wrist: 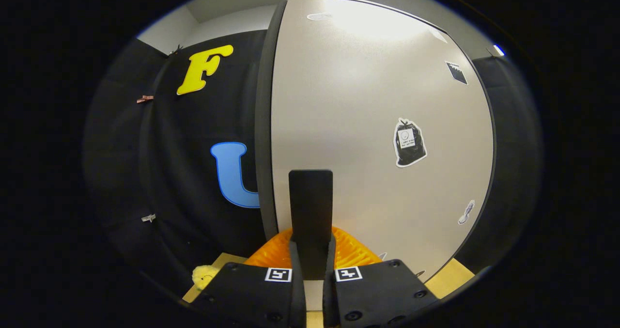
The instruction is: Open the shoe cabinet door, grab the shoes and put them into the shoe cabinet, then close the shoe cabinet door.
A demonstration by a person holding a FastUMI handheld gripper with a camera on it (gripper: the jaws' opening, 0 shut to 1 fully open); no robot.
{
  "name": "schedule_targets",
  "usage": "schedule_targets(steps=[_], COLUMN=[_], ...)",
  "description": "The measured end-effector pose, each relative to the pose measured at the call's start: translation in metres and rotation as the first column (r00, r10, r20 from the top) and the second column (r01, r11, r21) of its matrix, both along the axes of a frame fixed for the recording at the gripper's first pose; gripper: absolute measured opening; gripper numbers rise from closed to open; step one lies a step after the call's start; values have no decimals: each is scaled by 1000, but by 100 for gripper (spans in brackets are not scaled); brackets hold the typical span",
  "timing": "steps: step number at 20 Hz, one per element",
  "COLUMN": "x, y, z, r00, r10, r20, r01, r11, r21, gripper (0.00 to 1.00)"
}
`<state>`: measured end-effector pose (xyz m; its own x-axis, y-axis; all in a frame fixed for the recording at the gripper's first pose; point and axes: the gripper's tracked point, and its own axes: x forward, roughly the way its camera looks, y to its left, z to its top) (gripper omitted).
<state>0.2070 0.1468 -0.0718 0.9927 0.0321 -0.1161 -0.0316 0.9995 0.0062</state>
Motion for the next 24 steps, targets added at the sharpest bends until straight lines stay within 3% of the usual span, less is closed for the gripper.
schedule_targets(steps=[9,24], x=[-83,-177], y=[-7,-111], z=[26,40], r00=[998,999], r10=[61,54], r20=[1,6], r01=[-61,-54], r11=[998,997], r21=[24,52], gripper=[17,17])
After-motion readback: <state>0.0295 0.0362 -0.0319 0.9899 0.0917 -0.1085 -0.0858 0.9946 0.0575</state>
